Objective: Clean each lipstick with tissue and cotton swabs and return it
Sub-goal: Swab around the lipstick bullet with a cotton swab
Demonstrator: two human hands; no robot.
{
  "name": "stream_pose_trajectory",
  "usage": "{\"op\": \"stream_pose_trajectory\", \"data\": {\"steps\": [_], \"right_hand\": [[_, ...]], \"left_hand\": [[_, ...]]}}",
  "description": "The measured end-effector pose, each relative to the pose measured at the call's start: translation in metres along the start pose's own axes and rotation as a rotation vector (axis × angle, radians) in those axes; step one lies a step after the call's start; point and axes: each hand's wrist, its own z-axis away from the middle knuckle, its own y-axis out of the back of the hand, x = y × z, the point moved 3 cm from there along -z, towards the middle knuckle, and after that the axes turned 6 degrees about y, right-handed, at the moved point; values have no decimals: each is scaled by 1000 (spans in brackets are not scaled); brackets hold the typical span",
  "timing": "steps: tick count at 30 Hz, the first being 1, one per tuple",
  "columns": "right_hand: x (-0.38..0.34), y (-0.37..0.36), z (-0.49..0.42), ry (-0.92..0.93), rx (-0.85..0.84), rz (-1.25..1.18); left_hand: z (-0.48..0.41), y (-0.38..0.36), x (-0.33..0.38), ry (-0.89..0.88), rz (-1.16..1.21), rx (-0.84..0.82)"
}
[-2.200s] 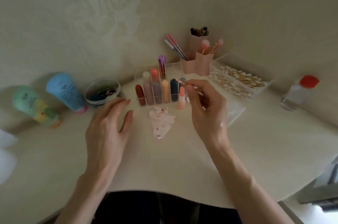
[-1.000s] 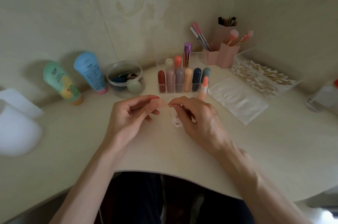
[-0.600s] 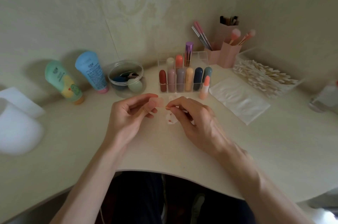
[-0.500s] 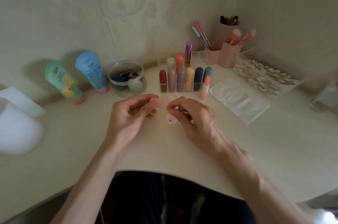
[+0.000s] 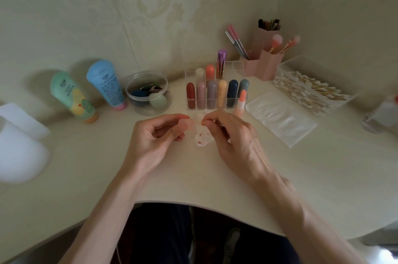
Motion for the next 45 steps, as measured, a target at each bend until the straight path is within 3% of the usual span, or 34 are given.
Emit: {"op": "stream_pose_trajectory", "data": {"steps": [13, 24, 32, 45], "right_hand": [[4, -6, 5, -66, -49, 9], [-5, -8, 4, 10, -136, -30], [1, 2, 1, -8, -5, -14], [-9, 1, 0, 118, -6, 92]], "left_hand": [[5, 0, 6, 30, 76, 32], [3, 2, 6, 24, 92, 70], [2, 3, 3, 28, 84, 72], [4, 1, 5, 30, 68, 52]]}}
